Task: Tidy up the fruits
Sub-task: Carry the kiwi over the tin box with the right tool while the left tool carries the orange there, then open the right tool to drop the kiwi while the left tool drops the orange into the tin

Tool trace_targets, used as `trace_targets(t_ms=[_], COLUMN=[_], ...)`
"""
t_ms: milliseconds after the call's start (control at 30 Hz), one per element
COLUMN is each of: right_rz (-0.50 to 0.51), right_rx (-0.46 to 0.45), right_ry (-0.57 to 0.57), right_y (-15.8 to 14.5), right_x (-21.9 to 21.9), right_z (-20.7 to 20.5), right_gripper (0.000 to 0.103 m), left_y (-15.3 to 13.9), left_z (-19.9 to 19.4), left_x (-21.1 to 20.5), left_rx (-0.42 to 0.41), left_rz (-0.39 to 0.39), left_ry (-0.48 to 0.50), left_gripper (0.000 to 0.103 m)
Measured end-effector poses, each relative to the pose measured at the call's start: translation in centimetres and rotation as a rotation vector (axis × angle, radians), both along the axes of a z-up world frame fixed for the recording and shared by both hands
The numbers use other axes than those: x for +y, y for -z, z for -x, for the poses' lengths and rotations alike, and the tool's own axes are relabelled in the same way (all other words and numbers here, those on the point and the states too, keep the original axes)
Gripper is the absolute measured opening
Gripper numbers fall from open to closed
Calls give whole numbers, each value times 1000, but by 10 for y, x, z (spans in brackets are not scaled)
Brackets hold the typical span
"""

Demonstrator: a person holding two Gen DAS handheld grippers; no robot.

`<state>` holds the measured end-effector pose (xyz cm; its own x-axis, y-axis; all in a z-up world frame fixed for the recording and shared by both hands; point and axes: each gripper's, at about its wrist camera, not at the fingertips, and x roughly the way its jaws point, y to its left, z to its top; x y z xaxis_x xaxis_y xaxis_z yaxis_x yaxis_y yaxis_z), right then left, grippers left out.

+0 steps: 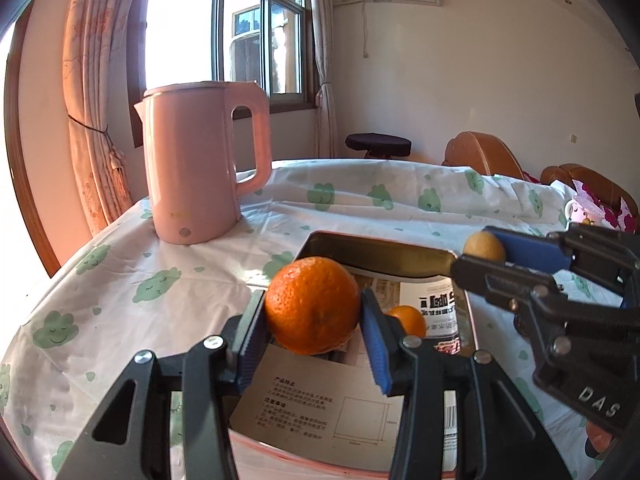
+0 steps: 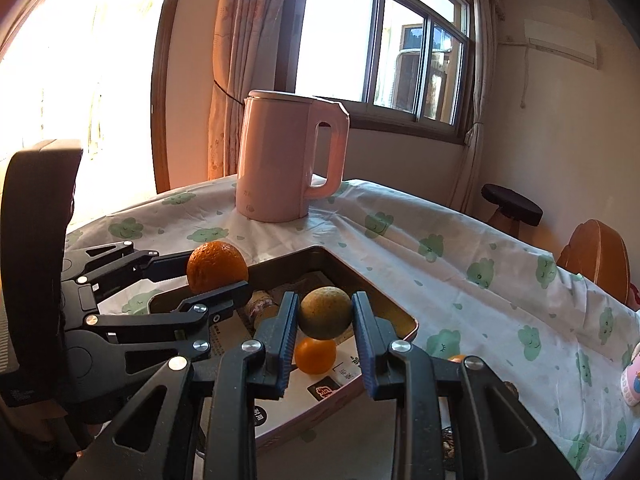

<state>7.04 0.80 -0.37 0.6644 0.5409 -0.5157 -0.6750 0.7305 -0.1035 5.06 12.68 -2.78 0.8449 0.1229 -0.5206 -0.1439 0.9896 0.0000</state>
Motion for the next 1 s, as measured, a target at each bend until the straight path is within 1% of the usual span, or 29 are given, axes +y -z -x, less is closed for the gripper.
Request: trace_targets(t_ms=[400,733,833,900,933,1000], right_rz=[58,86,83,87,86,80], right_rx=[62,111,127,127,123,114], right_ry=[-13,-16,-17,-16,-15,-4], right_y=[23,38,41,42,42,41], right_x=[14,19,18,19,18,15], right_z=[-6,-9,-10,-9,-7,-6], right_gripper=[29,29,30,37,42,46], left_y=[15,16,14,12,11,9], left_z=[-12,-15,-13,-10,-8,-5], left_x=[7,9,10,8,6,4], left_rx=[68,79,66,48,42,25], left_rz=[15,16,11,-2,-7,-1], left_ry=[-6,-16,-29,-37,-38,-41], left_gripper=[47,47,51,63,65,70])
